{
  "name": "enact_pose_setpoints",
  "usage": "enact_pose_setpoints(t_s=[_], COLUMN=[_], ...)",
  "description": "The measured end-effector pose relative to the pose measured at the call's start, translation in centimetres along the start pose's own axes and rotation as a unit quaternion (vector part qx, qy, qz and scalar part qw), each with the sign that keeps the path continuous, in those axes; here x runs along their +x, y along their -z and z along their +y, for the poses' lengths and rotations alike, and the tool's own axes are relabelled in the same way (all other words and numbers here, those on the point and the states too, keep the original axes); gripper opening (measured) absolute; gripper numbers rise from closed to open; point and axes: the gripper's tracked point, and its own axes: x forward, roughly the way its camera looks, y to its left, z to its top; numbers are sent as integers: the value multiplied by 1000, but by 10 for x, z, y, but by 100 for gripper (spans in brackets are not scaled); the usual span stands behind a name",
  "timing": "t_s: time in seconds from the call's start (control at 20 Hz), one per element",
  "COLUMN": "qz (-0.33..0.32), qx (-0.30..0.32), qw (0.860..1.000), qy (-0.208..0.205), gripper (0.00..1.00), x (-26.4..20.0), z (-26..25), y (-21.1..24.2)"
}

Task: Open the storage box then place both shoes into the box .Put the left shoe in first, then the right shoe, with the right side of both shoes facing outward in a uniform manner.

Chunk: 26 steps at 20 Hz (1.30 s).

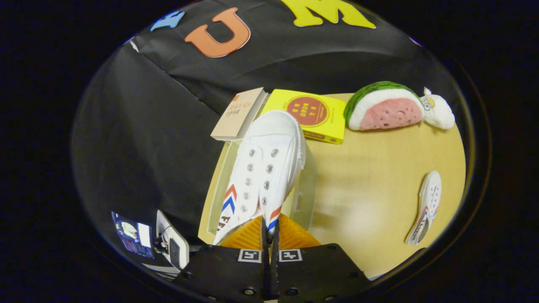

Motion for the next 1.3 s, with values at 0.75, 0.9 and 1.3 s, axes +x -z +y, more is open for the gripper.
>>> enact_pose_setpoints(t_s=[0.75, 0.9, 1.3], qz=[83, 92, 142], qx=[12, 18, 2], qw=[992, 990, 982], qy=[94, 107, 123], gripper=[0, 0, 4], x=[149, 161, 175], z=[54, 56, 62], y=[35, 41, 50])
